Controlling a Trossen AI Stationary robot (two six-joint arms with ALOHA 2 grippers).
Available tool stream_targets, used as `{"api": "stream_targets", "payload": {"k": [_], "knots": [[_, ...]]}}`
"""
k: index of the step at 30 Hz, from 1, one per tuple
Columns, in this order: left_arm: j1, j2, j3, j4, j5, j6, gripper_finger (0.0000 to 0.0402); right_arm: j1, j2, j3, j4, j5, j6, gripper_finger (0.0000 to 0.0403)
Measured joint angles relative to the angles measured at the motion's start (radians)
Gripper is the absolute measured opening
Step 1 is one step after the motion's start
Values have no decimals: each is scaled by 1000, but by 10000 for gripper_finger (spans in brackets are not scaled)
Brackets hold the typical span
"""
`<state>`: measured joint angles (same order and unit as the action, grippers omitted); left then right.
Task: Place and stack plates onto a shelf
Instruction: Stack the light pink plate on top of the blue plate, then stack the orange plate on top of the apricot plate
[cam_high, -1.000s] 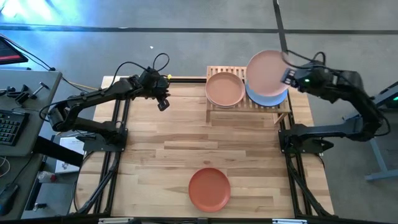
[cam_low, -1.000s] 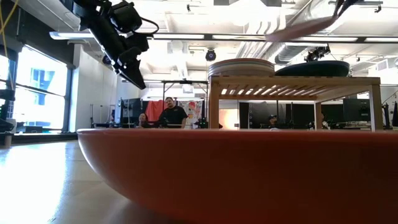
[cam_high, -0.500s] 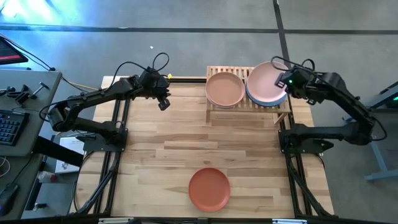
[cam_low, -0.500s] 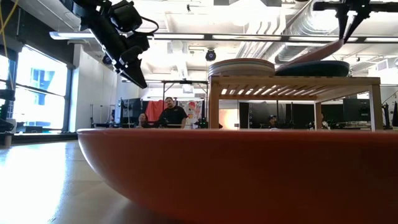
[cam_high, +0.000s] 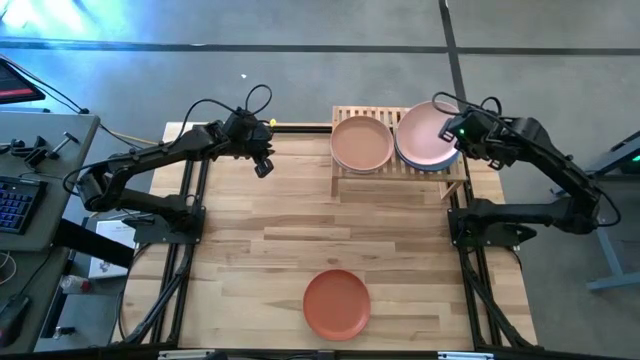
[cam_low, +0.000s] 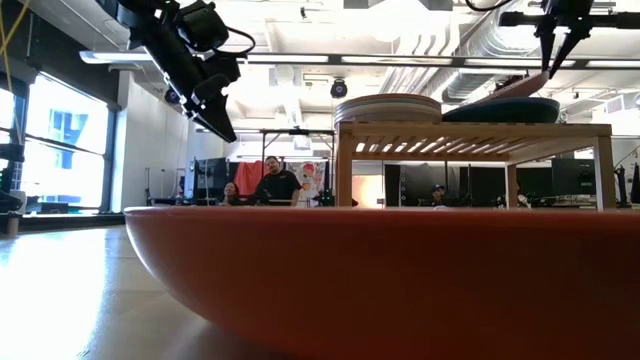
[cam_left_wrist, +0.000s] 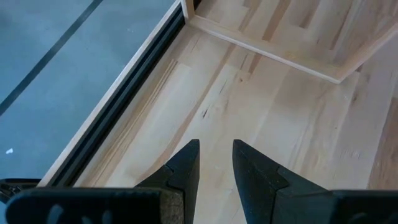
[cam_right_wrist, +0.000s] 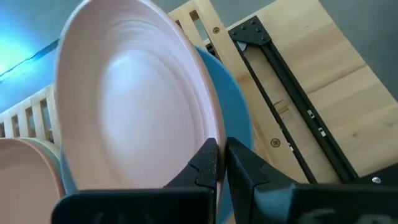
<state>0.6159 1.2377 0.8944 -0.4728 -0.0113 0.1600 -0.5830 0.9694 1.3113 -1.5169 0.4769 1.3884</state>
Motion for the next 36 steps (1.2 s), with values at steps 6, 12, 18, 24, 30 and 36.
{"api": "stream_targets", "payload": {"k": [6, 12, 18, 24, 30, 36], "knots": [[0, 0, 0, 0, 0, 0, 86, 0, 0, 0, -3, 5, 0, 38], [0, 0, 0, -1, 0, 0, 86, 0, -1, 0, -4, 24, -5, 78], [0, 0, 0, -1, 0, -10, 86, 0, -32, 0, -2, 11, -47, 95], [-1, 0, 0, -14, 106, -99, 86, 0, -68, 0, 85, -136, -168, 97], [-38, 0, 0, -49, 201, -276, 86, 1, -72, 0, 241, -347, -368, 97], [-127, 0, 0, -76, 290, -425, 86, 1, -72, 0, 381, -447, -514, 97]]}}
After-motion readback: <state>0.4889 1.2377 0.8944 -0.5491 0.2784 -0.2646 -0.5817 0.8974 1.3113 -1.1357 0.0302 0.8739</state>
